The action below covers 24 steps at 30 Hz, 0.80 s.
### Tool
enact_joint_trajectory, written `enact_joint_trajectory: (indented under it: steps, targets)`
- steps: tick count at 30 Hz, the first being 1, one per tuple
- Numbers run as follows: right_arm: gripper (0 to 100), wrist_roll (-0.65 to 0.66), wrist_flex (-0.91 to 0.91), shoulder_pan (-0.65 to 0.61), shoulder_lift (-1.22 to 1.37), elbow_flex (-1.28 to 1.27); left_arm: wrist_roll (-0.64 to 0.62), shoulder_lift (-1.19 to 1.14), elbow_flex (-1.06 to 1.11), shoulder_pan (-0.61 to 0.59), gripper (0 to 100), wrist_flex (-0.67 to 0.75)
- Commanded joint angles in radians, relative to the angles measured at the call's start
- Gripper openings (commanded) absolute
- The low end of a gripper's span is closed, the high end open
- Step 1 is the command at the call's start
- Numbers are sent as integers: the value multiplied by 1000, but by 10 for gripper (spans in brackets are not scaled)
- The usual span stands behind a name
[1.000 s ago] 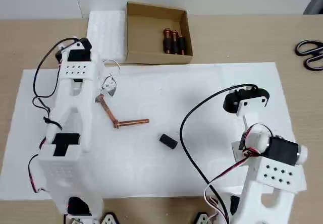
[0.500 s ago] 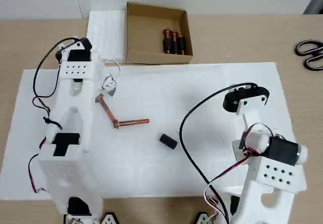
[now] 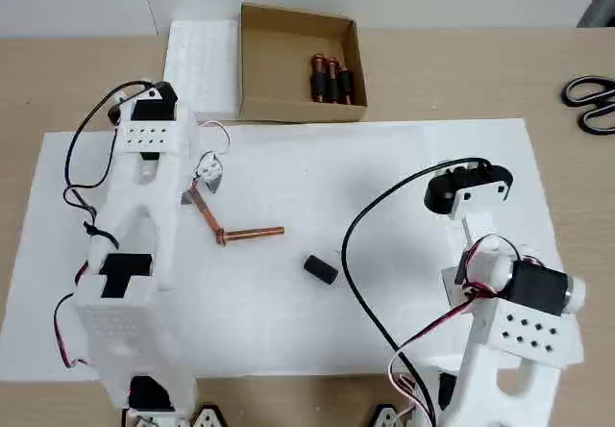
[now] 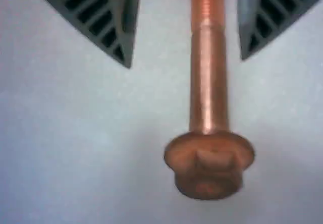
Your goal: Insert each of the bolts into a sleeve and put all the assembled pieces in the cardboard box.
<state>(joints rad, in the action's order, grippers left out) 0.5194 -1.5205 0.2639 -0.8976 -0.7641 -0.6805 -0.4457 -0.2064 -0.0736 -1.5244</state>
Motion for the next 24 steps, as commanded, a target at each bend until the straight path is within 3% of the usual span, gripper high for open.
enact_joint_trajectory:
  steps: [1,24]
  targets:
    - [4,8,18,5,-15,5,-5,6,-1,-43,133,18]
    - [4,8,16,5,-15,5,-3,2,21,-21,133,115]
